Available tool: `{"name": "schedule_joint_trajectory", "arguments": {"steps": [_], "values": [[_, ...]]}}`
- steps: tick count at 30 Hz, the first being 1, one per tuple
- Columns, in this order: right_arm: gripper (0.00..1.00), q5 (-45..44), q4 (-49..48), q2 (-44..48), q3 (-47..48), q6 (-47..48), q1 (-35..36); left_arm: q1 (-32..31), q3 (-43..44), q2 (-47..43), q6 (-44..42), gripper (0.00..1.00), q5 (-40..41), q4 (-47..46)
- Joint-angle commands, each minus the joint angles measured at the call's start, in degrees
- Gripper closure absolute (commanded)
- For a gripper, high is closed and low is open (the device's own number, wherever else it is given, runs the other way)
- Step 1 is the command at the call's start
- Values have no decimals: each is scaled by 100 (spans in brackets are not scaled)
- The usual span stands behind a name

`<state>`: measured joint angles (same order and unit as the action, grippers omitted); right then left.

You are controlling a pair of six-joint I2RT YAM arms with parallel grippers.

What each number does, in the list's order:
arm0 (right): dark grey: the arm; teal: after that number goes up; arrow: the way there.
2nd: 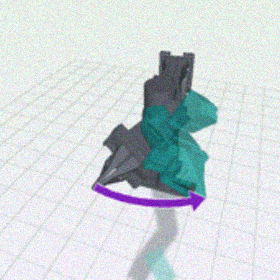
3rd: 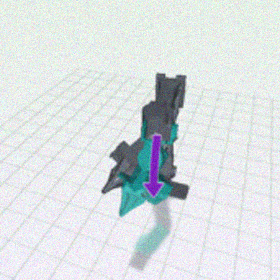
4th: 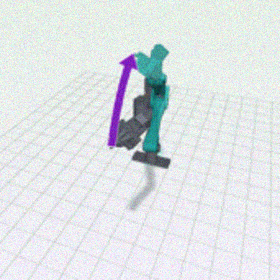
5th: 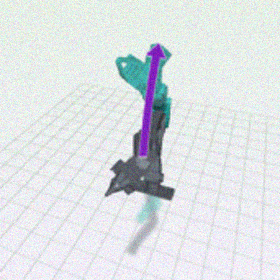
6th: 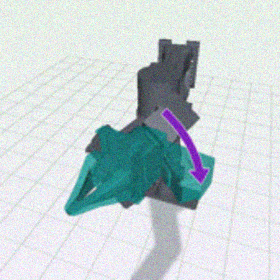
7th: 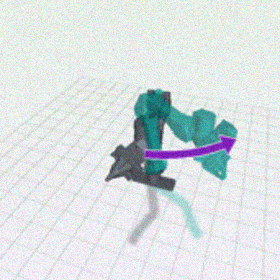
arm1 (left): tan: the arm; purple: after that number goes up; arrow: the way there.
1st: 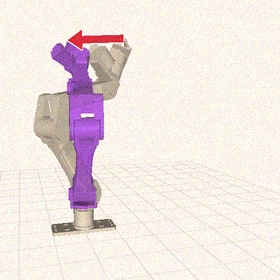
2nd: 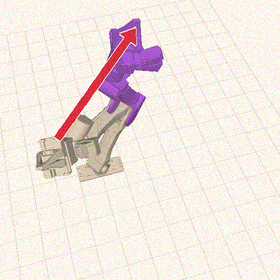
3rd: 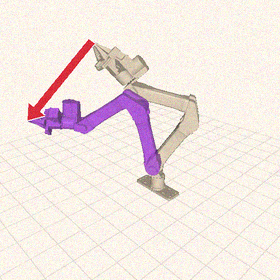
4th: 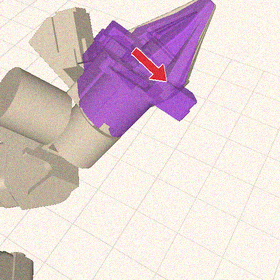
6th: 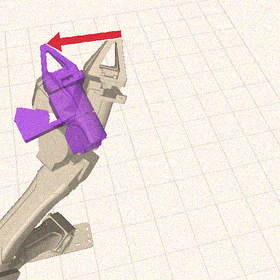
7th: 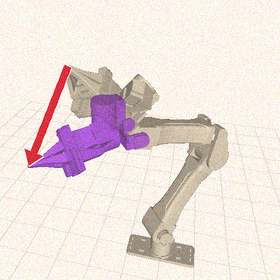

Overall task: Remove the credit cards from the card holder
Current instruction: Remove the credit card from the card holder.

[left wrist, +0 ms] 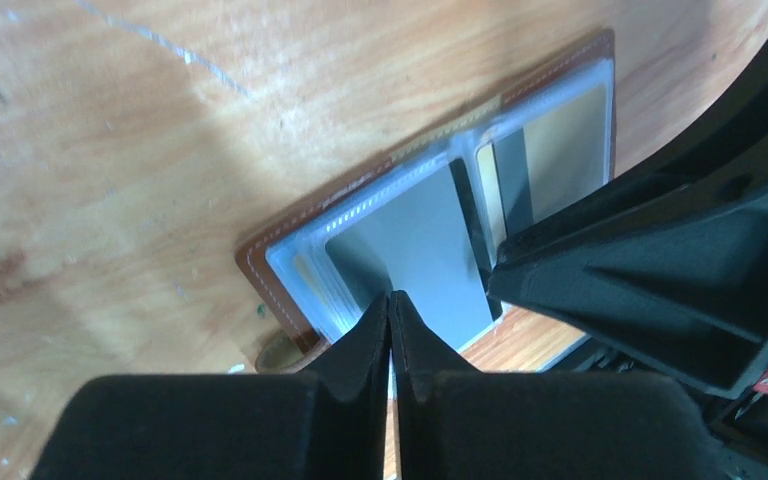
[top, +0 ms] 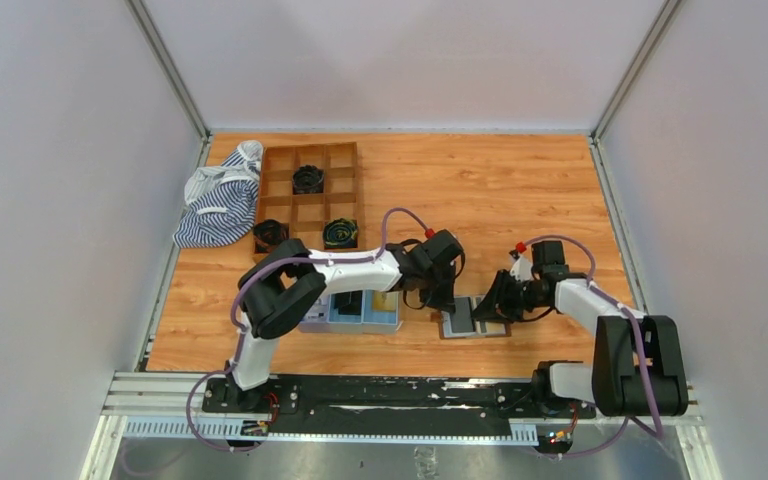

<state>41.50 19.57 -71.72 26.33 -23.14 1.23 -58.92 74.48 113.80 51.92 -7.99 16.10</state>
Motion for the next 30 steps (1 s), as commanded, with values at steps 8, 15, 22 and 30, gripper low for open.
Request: {"name": "schedule_joint_trajectory", "arguments": {"steps": [8, 15, 22, 30], "values": [[85, 214, -1210, -23, -731, -890, 167, 400, 877, 1054, -1393, 100, 398, 915], [100, 208, -1729, 452, -1085, -1672, 299, 476, 1377, 1036, -1834, 95, 306, 1171], [100, -99, -1580, 1216, -1195, -1922, 302, 464, 447, -20, -1650, 78, 40, 930], [100, -260, -1455, 1140, -1092, -1679, 302, 212, -259, -680, -1292, 63, -135, 333]]}}
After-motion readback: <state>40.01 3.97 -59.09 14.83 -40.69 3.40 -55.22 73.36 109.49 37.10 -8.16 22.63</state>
